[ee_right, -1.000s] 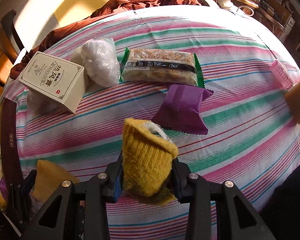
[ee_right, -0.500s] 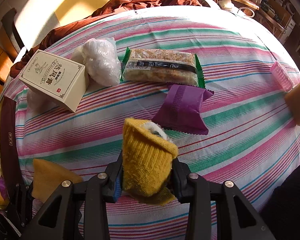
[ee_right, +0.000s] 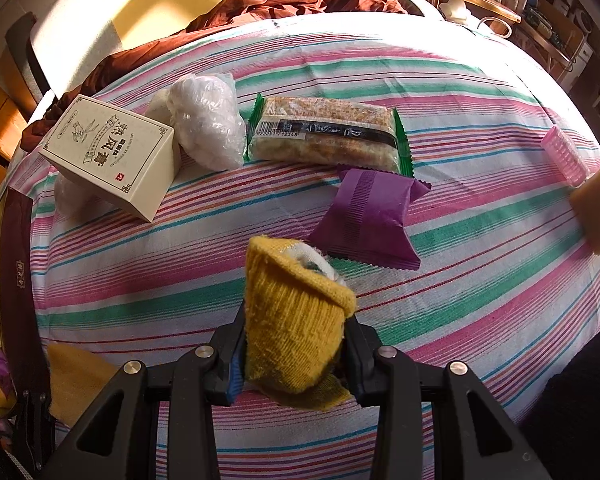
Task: Organize objects
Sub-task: 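Carry the beige sponge into the gold tray and open the left tool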
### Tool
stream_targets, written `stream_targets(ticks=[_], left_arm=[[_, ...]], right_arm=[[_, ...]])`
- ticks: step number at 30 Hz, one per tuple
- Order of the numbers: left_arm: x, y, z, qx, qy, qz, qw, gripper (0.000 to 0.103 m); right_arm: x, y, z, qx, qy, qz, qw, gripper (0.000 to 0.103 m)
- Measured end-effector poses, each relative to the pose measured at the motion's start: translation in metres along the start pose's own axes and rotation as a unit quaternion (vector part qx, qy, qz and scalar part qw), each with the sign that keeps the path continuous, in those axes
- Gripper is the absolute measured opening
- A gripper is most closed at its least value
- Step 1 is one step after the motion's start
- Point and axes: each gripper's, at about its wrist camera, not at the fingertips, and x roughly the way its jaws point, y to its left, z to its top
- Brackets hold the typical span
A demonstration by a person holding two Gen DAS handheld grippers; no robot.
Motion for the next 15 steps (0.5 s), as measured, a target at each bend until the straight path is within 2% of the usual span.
stream_targets(ticks=[9, 15], left_arm=[[-0.063, 0.03, 0.019, -0.026, -0.053, 0.039, 0.9975, 0.064], [-0.092, 0.064, 0.024, -0.055, -0.065, 0.074, 0.9936, 0.064]], right_arm=[[-0.003, 0.003, -0.005, -0.011, -0.001, -0.002, 1.0, 0.039], [-0.005, 0.006, -0.008, -0.02, -0.003, -0.003, 1.0, 0.039]])
